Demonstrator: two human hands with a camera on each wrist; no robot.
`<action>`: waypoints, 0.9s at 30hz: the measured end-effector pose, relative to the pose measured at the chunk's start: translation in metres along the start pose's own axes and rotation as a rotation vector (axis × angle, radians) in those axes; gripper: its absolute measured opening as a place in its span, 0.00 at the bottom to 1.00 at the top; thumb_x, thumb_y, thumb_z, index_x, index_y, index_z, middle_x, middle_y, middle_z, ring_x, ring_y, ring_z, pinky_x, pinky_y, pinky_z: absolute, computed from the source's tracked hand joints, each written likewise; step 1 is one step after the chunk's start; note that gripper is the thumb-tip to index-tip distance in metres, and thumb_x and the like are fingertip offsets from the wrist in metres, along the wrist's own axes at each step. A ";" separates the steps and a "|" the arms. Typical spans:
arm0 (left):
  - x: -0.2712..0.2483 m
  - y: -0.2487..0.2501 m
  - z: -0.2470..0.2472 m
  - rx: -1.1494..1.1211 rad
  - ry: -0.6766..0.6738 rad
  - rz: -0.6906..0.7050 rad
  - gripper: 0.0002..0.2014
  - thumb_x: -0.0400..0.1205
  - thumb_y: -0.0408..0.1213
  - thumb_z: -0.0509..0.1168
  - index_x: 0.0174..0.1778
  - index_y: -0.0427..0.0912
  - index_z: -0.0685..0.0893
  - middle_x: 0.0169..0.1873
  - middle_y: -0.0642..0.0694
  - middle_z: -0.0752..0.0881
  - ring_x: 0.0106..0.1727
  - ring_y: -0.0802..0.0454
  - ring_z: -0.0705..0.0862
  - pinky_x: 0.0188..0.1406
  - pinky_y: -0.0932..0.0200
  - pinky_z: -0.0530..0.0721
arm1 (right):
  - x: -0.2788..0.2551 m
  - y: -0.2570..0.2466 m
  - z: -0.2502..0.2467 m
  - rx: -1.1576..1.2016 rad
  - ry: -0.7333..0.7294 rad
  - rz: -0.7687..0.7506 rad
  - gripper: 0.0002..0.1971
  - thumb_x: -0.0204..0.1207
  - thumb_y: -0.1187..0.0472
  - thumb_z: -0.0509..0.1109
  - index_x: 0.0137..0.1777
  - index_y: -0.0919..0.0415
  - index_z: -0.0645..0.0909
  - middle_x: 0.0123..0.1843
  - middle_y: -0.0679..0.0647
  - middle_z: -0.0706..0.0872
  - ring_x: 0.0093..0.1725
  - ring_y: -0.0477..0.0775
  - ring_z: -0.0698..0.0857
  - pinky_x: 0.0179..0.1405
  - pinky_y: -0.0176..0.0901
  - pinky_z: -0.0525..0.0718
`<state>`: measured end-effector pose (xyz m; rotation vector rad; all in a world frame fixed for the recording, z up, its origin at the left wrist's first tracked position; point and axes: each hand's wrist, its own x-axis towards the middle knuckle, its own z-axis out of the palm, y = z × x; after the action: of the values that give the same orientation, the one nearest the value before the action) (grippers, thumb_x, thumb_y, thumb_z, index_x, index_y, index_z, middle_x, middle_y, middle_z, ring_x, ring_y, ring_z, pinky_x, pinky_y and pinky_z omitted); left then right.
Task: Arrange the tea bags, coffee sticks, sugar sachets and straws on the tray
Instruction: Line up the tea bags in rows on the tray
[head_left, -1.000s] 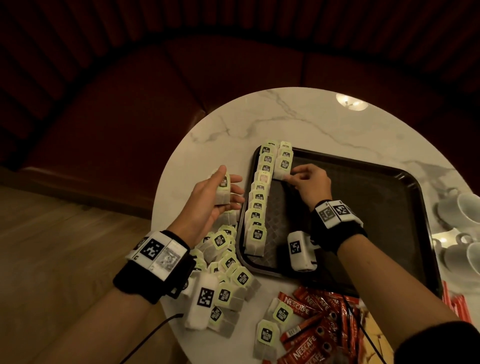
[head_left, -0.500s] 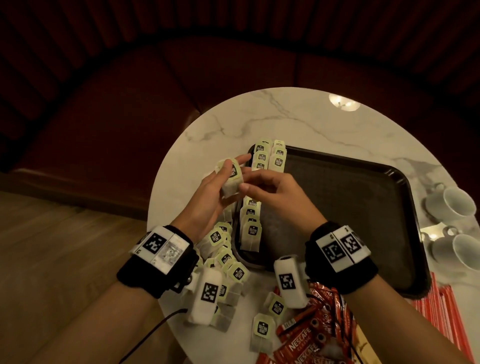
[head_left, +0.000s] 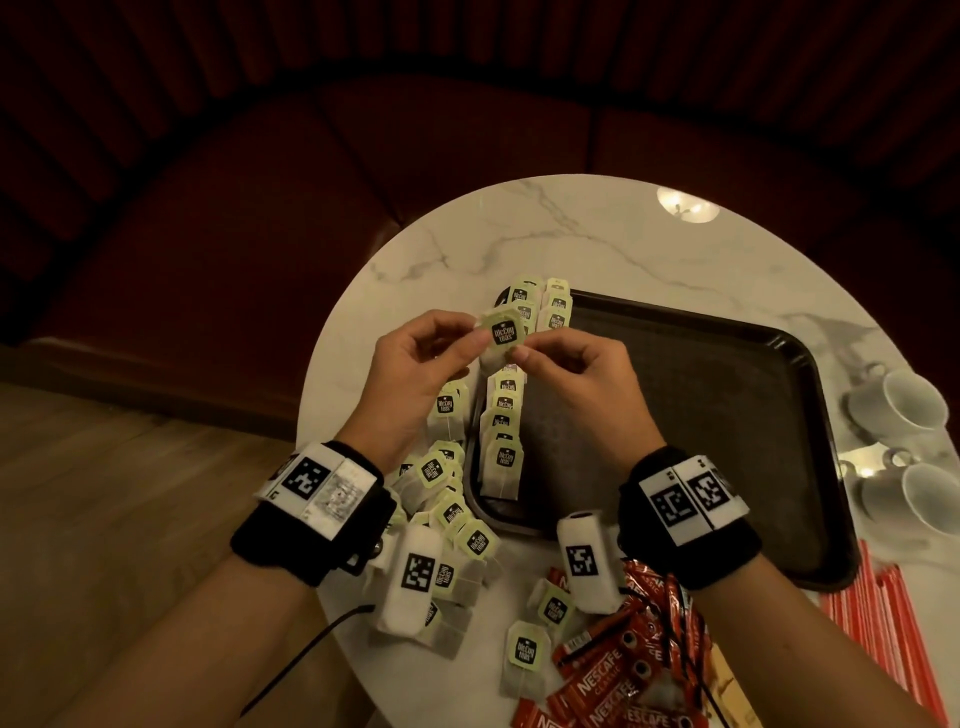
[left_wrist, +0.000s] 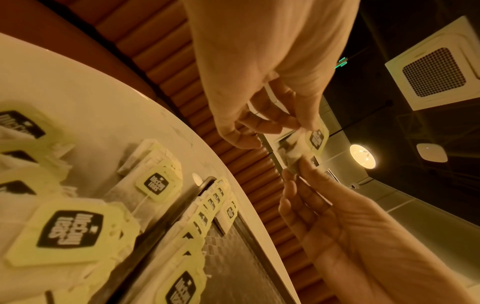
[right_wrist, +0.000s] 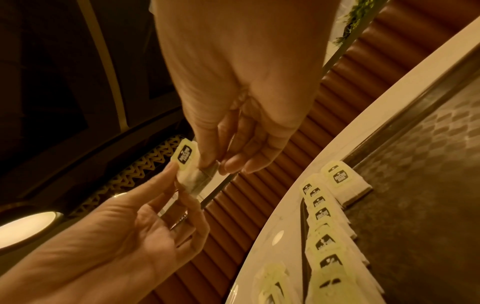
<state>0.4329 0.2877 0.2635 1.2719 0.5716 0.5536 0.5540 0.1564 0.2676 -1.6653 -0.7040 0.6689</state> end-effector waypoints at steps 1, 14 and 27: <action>0.000 0.000 0.000 0.003 -0.005 -0.001 0.08 0.72 0.41 0.72 0.44 0.45 0.86 0.38 0.57 0.88 0.45 0.59 0.85 0.49 0.58 0.84 | -0.001 -0.001 -0.001 -0.006 0.003 -0.004 0.05 0.78 0.63 0.74 0.52 0.60 0.89 0.48 0.51 0.92 0.52 0.45 0.90 0.54 0.35 0.85; 0.000 -0.019 -0.029 0.224 0.124 -0.210 0.06 0.83 0.36 0.68 0.53 0.42 0.87 0.45 0.48 0.86 0.42 0.59 0.80 0.38 0.68 0.80 | 0.048 0.075 -0.045 -0.128 0.314 0.363 0.02 0.76 0.58 0.77 0.45 0.50 0.87 0.48 0.51 0.91 0.51 0.52 0.89 0.54 0.47 0.88; -0.003 -0.029 -0.065 0.451 0.182 -0.261 0.04 0.81 0.32 0.69 0.49 0.42 0.87 0.44 0.49 0.84 0.45 0.58 0.80 0.41 0.64 0.75 | 0.056 0.083 -0.039 -0.388 0.338 0.355 0.15 0.74 0.56 0.79 0.53 0.57 0.78 0.43 0.52 0.84 0.44 0.51 0.84 0.39 0.36 0.80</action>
<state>0.3891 0.3260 0.2224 1.5468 1.0410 0.3314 0.6286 0.1592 0.1902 -2.2281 -0.3060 0.4931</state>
